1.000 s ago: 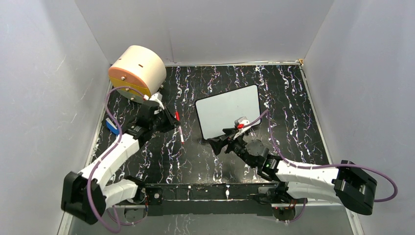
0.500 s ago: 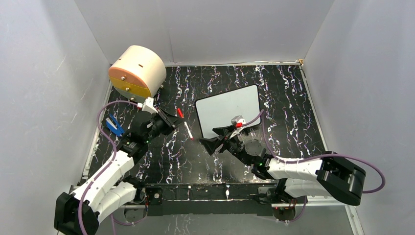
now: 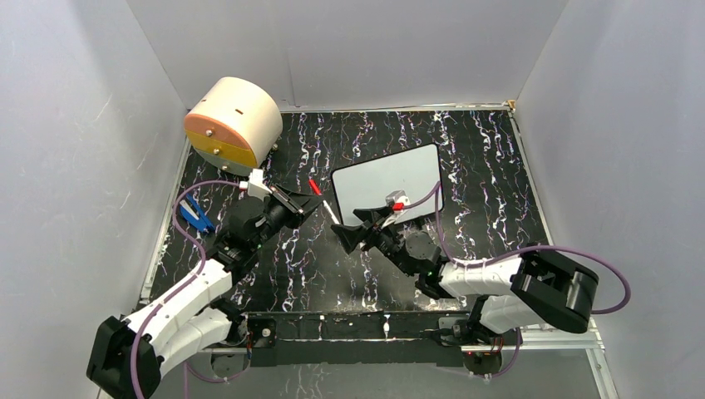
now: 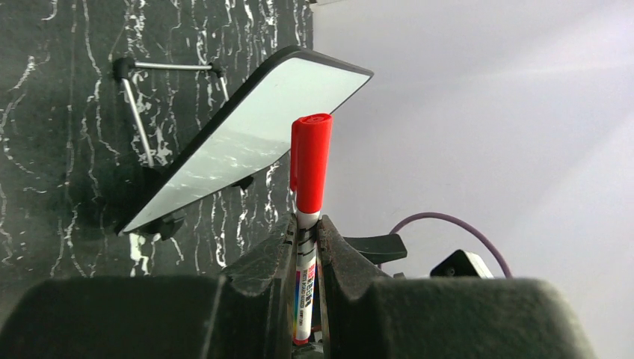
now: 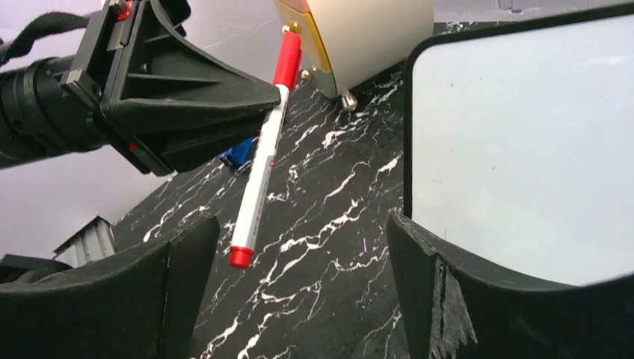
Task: Write a sentence on the whiteboard
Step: Open the whiteboard marker at the center of the board.
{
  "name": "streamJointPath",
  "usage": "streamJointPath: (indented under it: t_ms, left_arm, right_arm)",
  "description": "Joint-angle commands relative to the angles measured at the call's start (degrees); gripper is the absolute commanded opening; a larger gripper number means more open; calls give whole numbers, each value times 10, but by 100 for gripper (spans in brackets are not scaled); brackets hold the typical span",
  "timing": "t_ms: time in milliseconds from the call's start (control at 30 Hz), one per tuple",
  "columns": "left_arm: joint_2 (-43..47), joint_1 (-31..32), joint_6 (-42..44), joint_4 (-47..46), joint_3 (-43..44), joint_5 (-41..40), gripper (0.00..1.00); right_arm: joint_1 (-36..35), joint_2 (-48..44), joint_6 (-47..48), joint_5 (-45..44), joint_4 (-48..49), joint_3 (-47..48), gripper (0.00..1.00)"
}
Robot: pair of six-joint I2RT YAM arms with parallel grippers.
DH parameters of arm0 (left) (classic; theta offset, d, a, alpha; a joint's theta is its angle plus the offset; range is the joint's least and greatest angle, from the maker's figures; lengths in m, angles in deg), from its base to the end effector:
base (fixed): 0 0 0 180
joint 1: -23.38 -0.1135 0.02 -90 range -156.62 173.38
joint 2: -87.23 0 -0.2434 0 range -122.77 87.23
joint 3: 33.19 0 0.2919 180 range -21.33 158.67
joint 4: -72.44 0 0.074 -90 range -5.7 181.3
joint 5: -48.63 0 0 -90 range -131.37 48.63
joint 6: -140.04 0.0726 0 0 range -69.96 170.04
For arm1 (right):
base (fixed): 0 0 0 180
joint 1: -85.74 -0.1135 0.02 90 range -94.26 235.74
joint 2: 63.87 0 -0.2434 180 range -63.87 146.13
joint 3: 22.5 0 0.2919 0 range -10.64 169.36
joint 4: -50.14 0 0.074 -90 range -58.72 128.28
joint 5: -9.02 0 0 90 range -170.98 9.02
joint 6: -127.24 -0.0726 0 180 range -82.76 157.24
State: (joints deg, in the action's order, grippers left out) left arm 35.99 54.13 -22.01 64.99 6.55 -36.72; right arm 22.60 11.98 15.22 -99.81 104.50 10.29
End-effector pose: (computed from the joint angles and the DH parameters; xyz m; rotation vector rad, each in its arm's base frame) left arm 0.2545 -0.1583 0.2348 -0.5863 1.7538 -1.3923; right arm 0.1626 0.2693 0.1782 -0.2317 1.4419 1.0064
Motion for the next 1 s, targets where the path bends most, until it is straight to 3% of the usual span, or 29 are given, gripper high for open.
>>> streamJointPath:
  t_ms: [0, 467, 967]
  left_arm:
    - [0, 19, -32, -60, -7, -38, 0]
    - [-18, 51, -82, -104, -21, -76, 0]
    - [-35, 66, -121, -122, -22, -86, 0]
  right_arm:
    - [-2, 15, 17, -16, 65, 43, 89]
    - [-2, 84, 54, -8, 163, 67, 53]
    - [-1, 87, 87, -17, 174, 73, 33]
